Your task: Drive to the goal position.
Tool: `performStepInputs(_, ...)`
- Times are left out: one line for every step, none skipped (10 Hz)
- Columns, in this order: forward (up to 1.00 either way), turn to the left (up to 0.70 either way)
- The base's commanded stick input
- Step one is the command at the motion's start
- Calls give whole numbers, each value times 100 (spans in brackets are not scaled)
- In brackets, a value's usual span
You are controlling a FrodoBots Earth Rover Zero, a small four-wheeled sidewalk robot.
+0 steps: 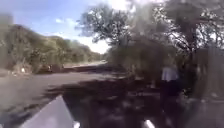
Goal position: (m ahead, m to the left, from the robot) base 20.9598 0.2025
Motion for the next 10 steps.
performStepInputs(50,0)
performStepInputs(50,0)
performStepInputs(50,0)
performStepInputs(50,0)
performStepInputs(50,0)
performStepInputs(50,0)
performStepInputs(50,0)
performStepInputs(50,0)
performStepInputs(50,0)
performStepInputs(50,0)
